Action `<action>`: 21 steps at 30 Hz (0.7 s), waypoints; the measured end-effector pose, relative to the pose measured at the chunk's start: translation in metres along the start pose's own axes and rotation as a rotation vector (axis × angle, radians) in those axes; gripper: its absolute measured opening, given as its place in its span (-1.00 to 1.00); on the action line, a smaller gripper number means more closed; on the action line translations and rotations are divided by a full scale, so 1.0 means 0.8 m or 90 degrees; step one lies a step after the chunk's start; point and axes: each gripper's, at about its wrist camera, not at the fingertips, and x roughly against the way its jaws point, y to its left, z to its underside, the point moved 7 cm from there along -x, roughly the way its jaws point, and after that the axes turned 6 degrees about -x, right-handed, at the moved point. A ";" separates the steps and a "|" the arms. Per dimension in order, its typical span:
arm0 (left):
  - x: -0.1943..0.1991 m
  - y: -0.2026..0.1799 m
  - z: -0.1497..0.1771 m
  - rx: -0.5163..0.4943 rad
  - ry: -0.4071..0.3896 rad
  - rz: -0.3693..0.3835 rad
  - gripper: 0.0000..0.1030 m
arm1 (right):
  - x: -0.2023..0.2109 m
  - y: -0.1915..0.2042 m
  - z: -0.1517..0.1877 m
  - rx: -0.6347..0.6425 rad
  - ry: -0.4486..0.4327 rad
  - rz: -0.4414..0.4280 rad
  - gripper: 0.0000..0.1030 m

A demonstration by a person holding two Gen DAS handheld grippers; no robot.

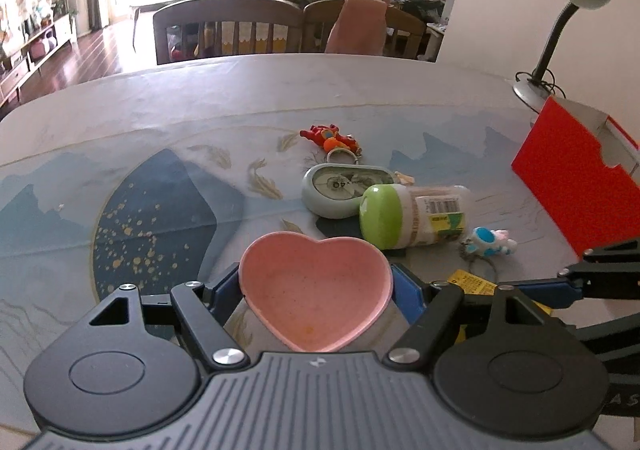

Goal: Organize rigid objects
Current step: 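Carry the heart bowl and yellow box with both tools over the red box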

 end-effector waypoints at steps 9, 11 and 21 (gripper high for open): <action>0.045 -0.027 -0.009 0.015 0.002 0.020 0.51 | 0.072 -0.010 -0.013 -0.022 -0.045 0.003 -0.44; 0.056 -0.037 -0.013 0.015 0.001 0.026 0.51 | 0.089 -0.015 -0.017 -0.026 -0.059 0.007 -0.44; 0.105 -0.103 -0.052 -0.015 -0.011 0.043 0.51 | 0.157 -0.064 -0.027 -0.058 -0.116 0.040 -0.44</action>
